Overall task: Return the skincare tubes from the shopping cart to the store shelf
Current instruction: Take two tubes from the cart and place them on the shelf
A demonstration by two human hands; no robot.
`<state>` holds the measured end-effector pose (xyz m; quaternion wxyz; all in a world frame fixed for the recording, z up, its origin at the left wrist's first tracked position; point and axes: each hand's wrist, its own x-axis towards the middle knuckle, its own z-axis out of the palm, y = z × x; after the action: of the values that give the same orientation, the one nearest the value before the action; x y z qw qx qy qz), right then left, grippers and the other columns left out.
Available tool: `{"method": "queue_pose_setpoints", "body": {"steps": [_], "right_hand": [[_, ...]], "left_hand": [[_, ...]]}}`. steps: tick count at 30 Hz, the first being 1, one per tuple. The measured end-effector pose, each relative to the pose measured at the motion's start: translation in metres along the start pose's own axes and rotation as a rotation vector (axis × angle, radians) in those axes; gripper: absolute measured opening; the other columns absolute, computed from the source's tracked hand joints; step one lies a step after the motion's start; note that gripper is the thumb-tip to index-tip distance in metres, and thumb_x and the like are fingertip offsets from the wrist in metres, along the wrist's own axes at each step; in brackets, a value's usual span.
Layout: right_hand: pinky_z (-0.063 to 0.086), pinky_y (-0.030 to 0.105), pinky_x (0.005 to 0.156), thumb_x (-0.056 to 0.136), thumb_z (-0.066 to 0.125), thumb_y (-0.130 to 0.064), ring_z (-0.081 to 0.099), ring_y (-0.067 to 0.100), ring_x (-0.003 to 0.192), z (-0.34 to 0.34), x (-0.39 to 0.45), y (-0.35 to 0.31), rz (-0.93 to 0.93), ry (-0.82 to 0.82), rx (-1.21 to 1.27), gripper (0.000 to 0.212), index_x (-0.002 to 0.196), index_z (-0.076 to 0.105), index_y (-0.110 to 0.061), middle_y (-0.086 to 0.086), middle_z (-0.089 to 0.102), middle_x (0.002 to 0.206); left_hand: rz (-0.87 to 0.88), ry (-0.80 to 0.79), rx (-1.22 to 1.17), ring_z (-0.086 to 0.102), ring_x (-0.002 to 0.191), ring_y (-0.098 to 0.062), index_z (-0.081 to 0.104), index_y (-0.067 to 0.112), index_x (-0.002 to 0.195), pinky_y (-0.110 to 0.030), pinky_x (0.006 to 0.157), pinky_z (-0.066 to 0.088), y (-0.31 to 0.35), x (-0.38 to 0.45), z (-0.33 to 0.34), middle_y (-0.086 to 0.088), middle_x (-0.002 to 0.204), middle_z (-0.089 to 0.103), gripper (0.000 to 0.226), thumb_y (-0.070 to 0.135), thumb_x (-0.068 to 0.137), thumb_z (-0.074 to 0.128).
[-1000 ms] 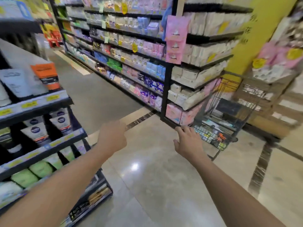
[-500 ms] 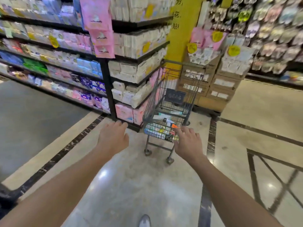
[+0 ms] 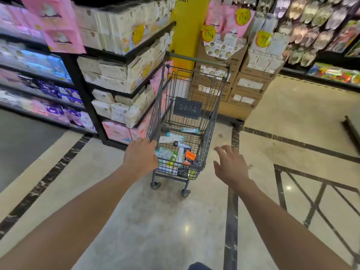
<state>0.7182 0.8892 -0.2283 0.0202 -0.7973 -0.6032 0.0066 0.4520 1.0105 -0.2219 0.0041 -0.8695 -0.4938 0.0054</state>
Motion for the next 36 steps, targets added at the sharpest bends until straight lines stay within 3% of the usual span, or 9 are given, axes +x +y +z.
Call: {"method": "queue_pose_setpoints", "body": {"steps": [7, 19, 28, 36], "right_hand": [[0.044, 0.043, 0.094, 0.091, 0.056, -0.026, 0.048, 0.028, 0.122, 0.036, 0.099, 0.011, -0.018, -0.052, 0.035, 0.046, 0.136, 0.046, -0.021, 0.005, 0.050, 0.137], [0.047, 0.043, 0.095, 0.089, 0.055, -0.025, 0.047, 0.030, 0.122, 0.118, 0.245, 0.025, -0.084, -0.279, 0.181, 0.048, 0.136, 0.046, -0.020, 0.007, 0.051, 0.135], [0.046, 0.048, 0.097, 0.091, 0.056, -0.029, 0.048, 0.035, 0.121, 0.208, 0.301, -0.006, -0.063, -0.499, 0.234, 0.046, 0.134, 0.046, -0.016, 0.010, 0.051, 0.133], [0.048, 0.044, 0.093, 0.094, 0.052, -0.024, 0.046, 0.035, 0.123, 0.339, 0.332, -0.056, 0.012, -0.672, 0.303, 0.048, 0.140, 0.043, -0.015, 0.013, 0.052, 0.132]], "left_hand": [[-0.033, -0.037, -0.032, 0.059, 0.089, -0.027, 0.060, 0.017, 0.106, -0.037, 0.075, 0.048, -0.008, 0.092, 0.025, -0.004, 0.092, 0.061, 0.031, 0.031, 0.079, 0.055], [-0.200, -0.245, -0.053, 0.055, 0.112, -0.025, 0.055, 0.021, 0.126, -0.038, 0.092, 0.043, 0.000, 0.210, 0.076, -0.003, 0.119, 0.060, 0.043, 0.032, 0.085, 0.057], [-0.173, -0.431, -0.061, 0.055, 0.113, -0.025, 0.051, 0.020, 0.131, -0.038, 0.093, 0.044, -0.009, 0.269, 0.180, -0.004, 0.121, 0.059, 0.047, 0.035, 0.086, 0.054], [-0.134, -0.631, -0.026, 0.055, 0.112, -0.027, 0.054, 0.015, 0.125, -0.038, 0.089, 0.047, -0.028, 0.317, 0.306, -0.009, 0.119, 0.059, 0.043, 0.029, 0.084, 0.057]]}}
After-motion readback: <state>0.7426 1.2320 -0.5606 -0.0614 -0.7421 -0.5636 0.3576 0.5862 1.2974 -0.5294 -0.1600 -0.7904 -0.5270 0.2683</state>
